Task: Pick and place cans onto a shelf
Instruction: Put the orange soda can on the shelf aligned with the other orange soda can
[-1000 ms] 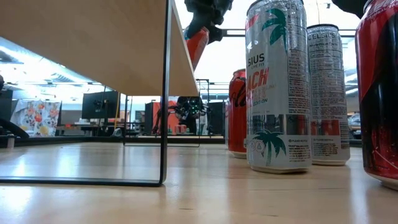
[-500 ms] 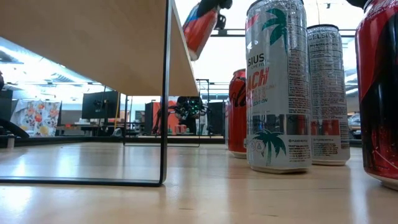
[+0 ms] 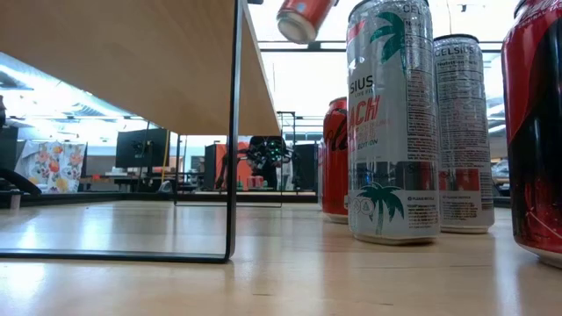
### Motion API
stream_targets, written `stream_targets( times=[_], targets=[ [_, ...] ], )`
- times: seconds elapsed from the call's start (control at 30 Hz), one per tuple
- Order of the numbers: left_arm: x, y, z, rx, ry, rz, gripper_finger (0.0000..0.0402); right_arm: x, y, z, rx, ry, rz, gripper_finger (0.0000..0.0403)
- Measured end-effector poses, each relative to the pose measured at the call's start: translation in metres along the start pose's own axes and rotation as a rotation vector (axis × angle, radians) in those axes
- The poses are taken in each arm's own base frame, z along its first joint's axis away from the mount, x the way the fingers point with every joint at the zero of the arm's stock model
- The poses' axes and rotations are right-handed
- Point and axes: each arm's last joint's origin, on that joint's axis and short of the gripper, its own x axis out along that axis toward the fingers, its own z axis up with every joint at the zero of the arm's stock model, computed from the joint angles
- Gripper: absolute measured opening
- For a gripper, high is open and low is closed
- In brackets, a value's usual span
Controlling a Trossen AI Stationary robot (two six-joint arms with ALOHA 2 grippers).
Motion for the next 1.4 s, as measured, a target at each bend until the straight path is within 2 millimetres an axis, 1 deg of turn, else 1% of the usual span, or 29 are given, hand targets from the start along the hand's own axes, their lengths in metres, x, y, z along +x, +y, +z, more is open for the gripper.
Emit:
stream_targets(
  times=[0.17,0.3,0.4,0.53,0.63,0.83,0.9,1.03,1.13,1.17,1.27,1.4],
  targets=[
    [0.020,-0.004,0.004,0.042,-0.074,-0.011,0.0371,0.001,0.004,-0.001,-0.009,0.006,0.038,0.0323],
    [0.036,-0.002,-0.003,0.055,-0.036,0.012,0.0394,0.000,0.004,0.000,-0.003,-0.005,0.054,0.0323],
    [0.045,0.000,-0.007,0.063,-0.014,0.026,0.0399,0.000,0.004,0.001,-0.003,-0.009,0.054,0.0323],
    [0.054,0.002,-0.010,0.066,0.016,0.017,0.0394,0.001,0.003,0.004,0.008,-0.040,0.027,0.0323],
    [0.055,0.004,-0.012,0.069,0.028,0.022,0.0378,0.000,0.002,0.006,0.032,-0.062,0.020,0.0323],
    [0.054,0.007,-0.010,0.068,0.027,0.022,0.0322,0.003,0.002,0.008,0.044,-0.063,0.020,0.0323],
    [0.054,0.007,-0.010,0.068,0.029,0.018,0.0309,0.003,0.002,0.008,0.051,-0.061,0.020,0.0323],
    [0.053,0.007,-0.012,0.072,0.048,0.018,0.0308,0.004,0.001,0.008,0.072,-0.057,-0.016,0.0326],
    [0.050,0.008,-0.011,0.065,0.050,0.030,0.0314,0.002,-0.003,0.008,0.103,-0.068,-0.025,0.0344],
    [0.050,0.009,-0.011,0.066,0.050,0.042,0.0314,0.001,-0.004,0.007,0.124,-0.071,-0.032,0.0351],
    [0.051,0.014,-0.015,0.067,0.089,0.065,0.0314,-0.013,-0.003,0.004,0.149,-0.082,-0.064,0.0373],
    [0.050,0.019,-0.012,0.042,0.088,0.072,0.0314,-0.036,0.002,-0.003,0.158,-0.112,-0.125,0.0382]
  ],
)
